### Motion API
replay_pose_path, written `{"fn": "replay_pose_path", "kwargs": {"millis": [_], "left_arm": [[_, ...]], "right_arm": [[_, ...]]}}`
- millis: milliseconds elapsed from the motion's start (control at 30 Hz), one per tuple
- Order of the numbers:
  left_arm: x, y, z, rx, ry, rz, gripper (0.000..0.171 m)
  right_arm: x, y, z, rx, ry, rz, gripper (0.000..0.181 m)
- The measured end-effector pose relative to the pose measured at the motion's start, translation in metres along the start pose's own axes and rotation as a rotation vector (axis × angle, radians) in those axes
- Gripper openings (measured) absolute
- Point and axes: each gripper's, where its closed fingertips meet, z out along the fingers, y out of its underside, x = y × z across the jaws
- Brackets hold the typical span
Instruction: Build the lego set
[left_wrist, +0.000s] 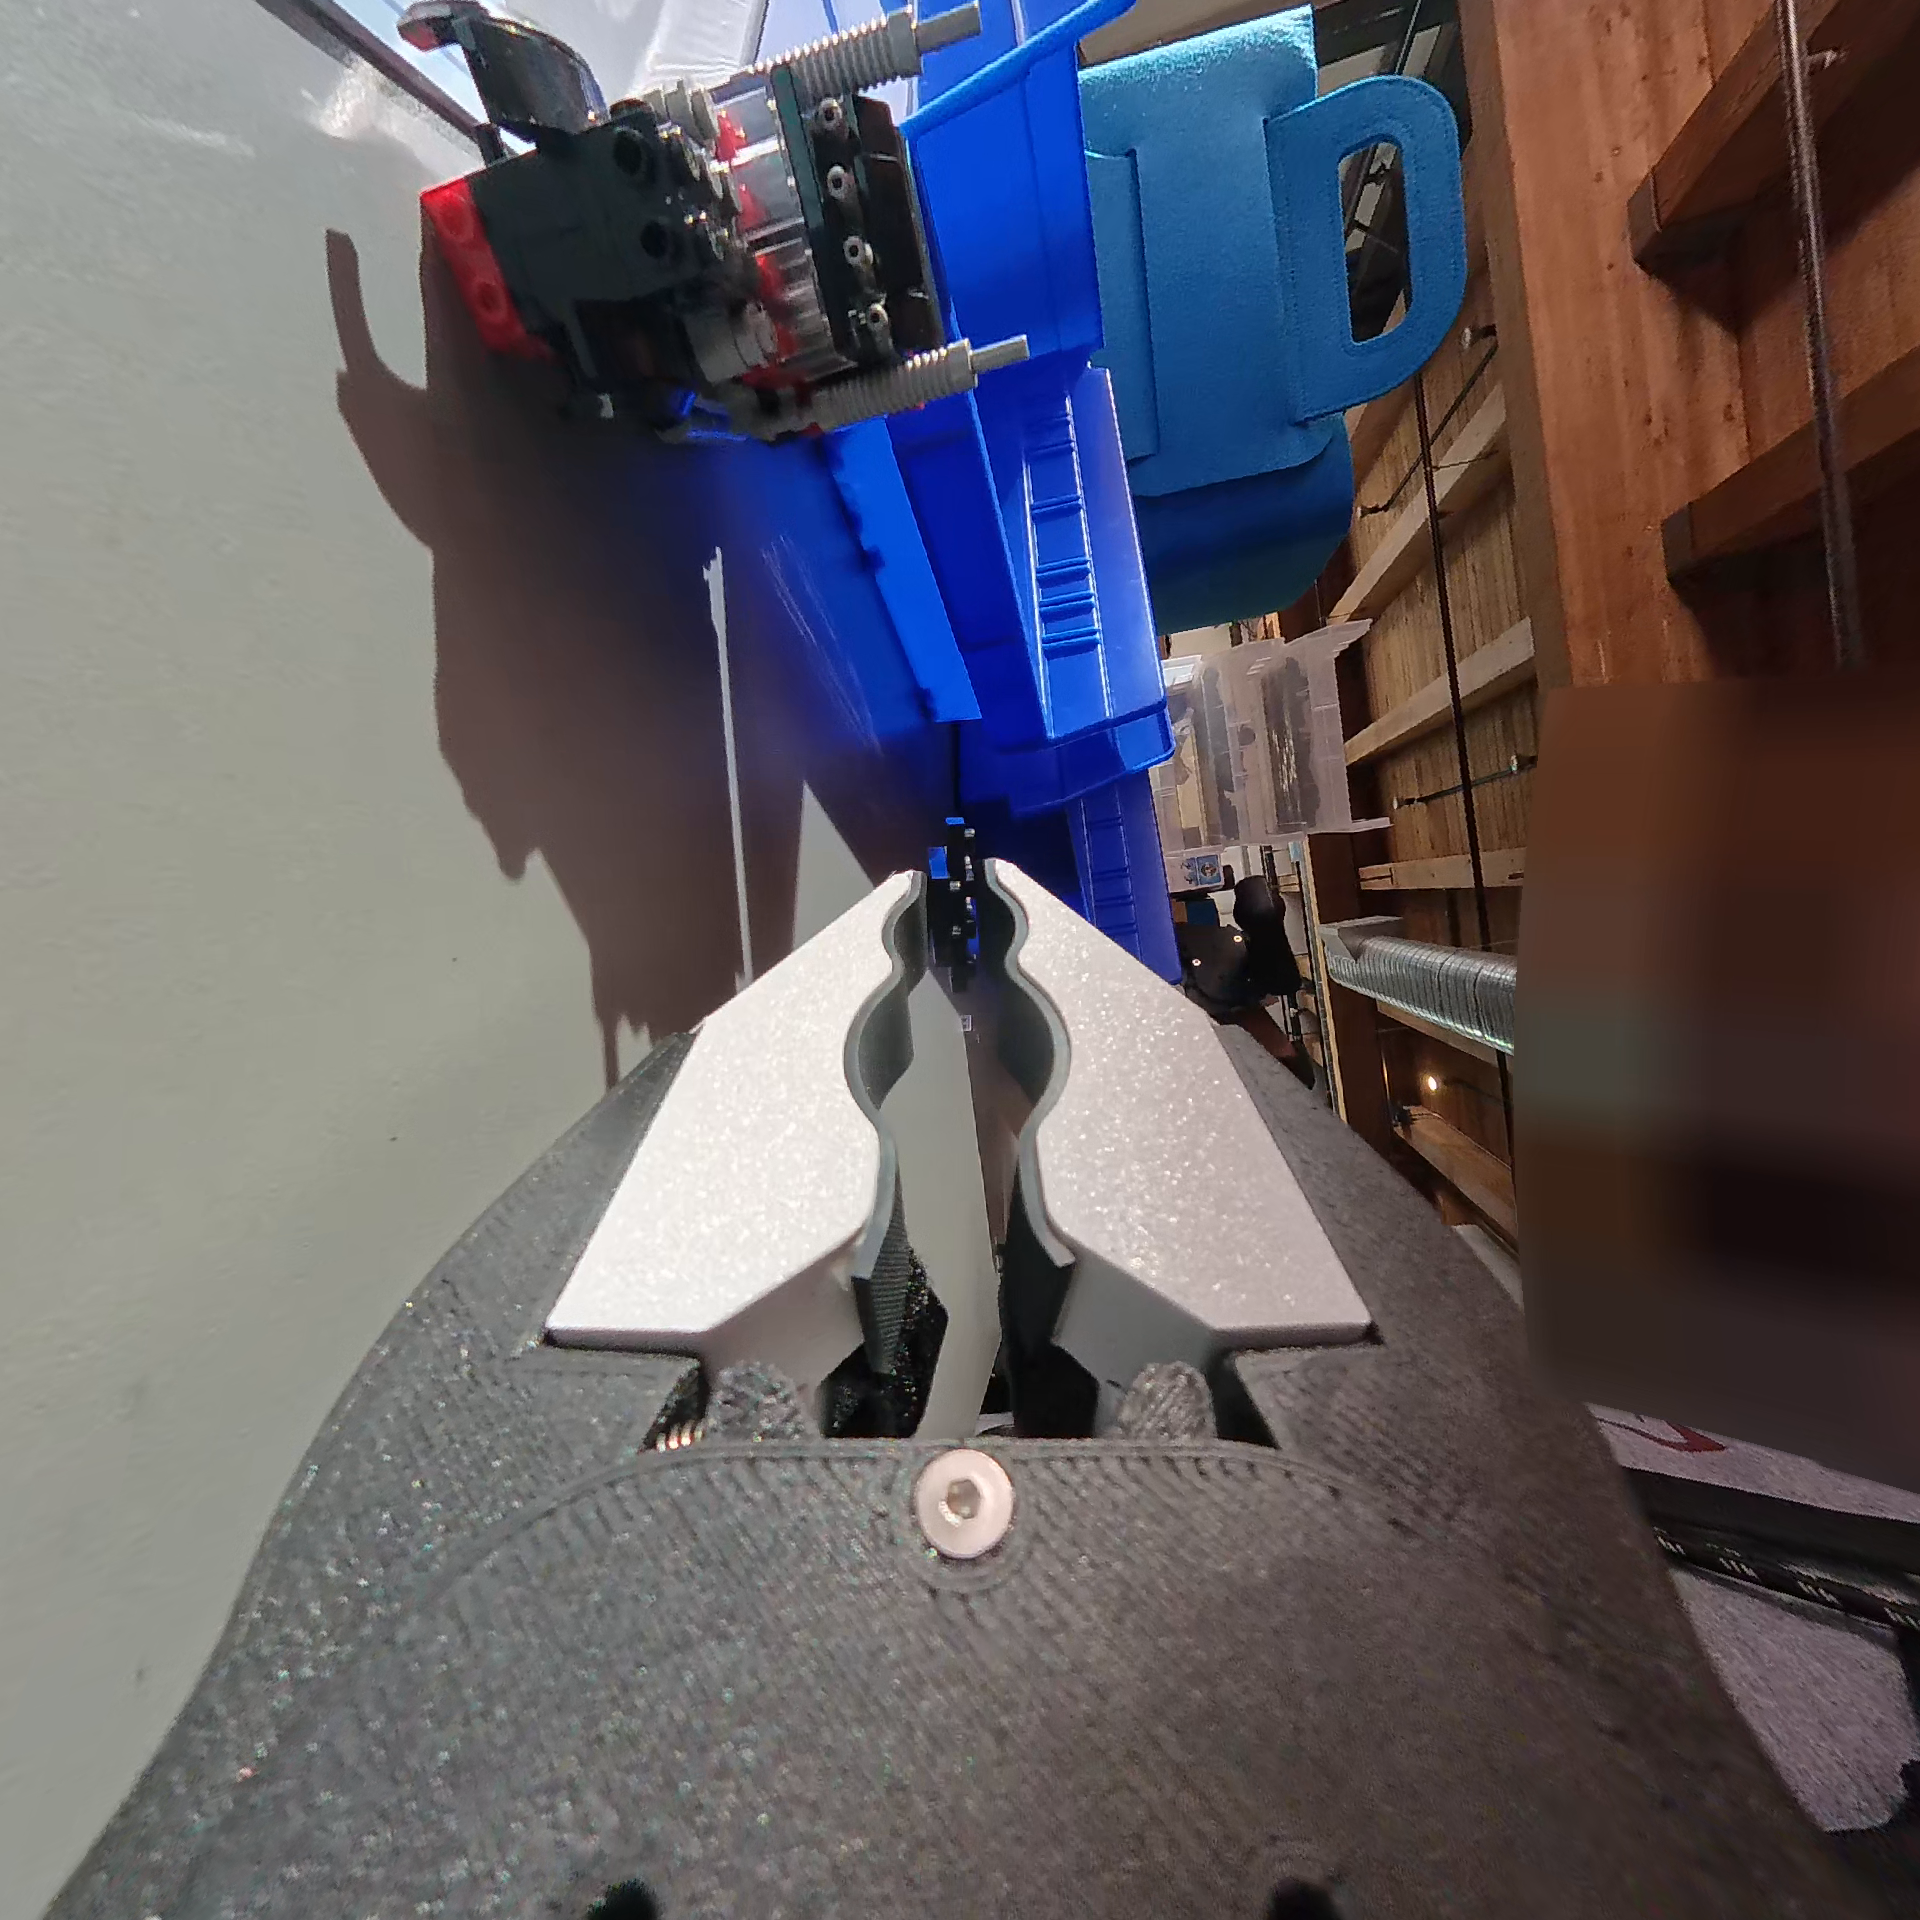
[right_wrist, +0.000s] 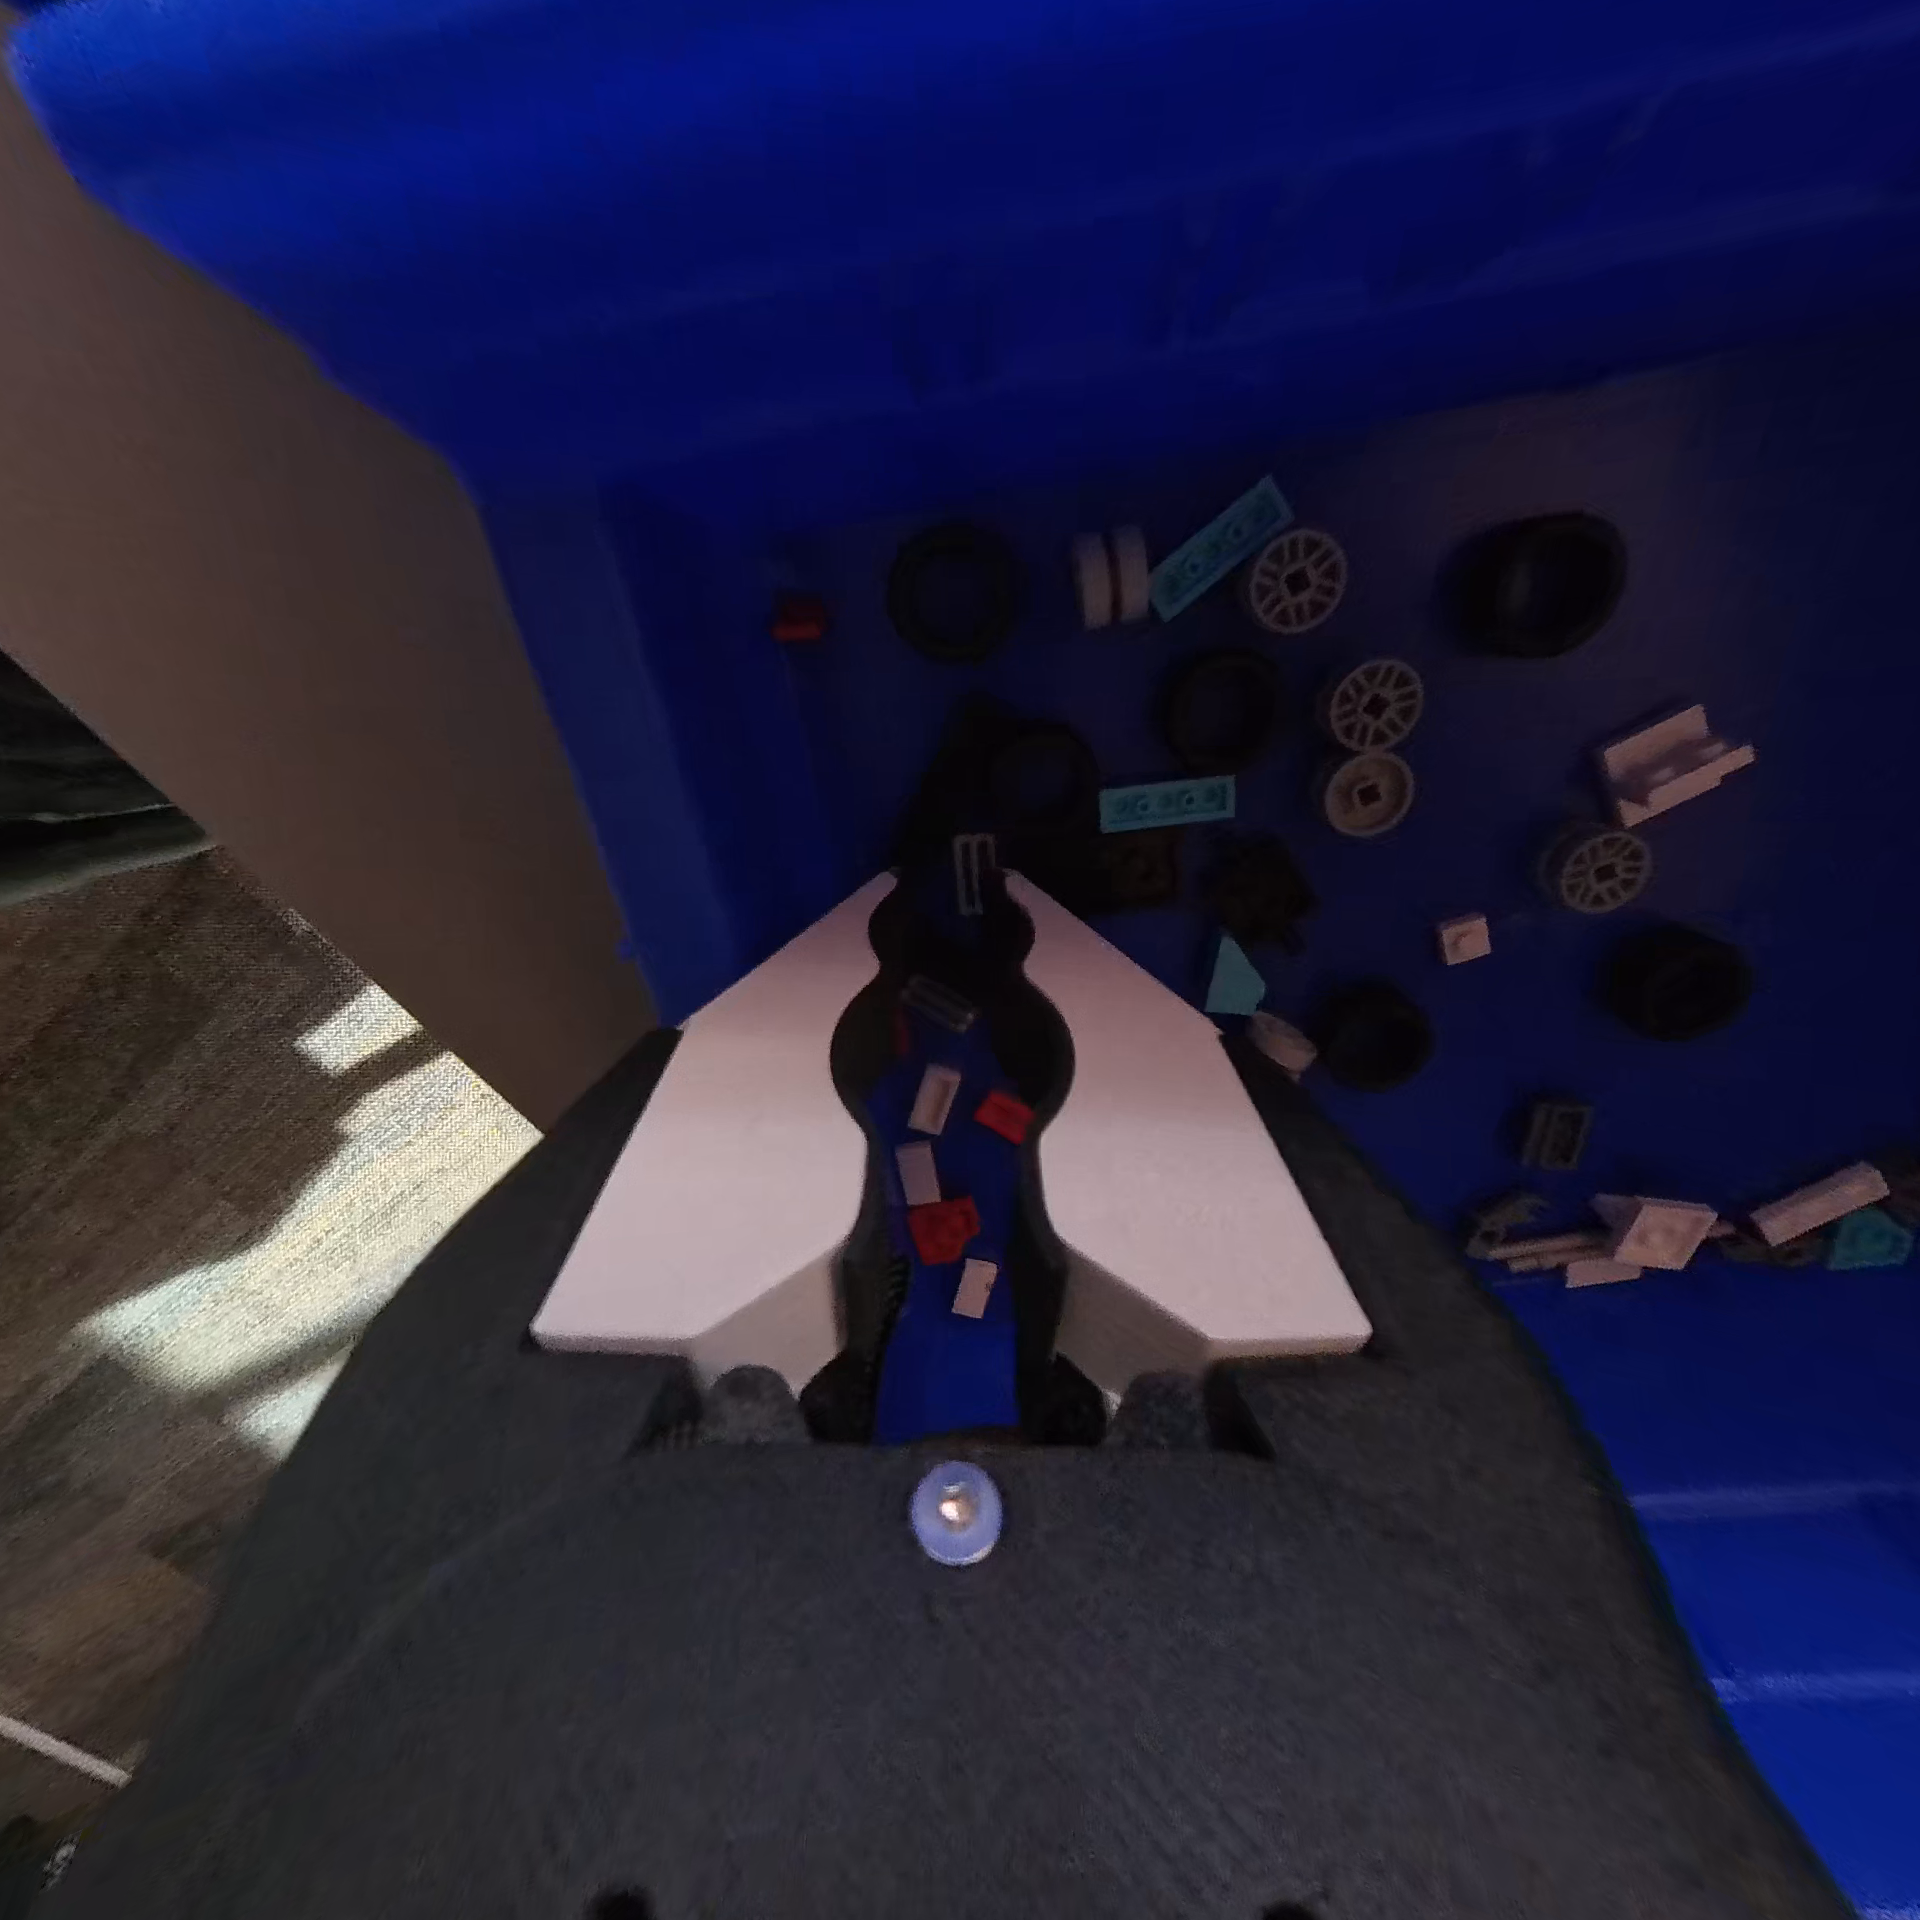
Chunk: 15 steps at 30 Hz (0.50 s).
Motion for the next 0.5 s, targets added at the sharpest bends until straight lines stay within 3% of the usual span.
{"fn": "replay_pose_path", "kwargs": {"millis": [500], "left_arm": [[0.0007,0.0004,-0.0001,-0.001,0.004,0.002,0.009]], "right_arm": [[0.0061,0.0037,0.0036,-0.026,0.025,-0.022,0.011]]}}
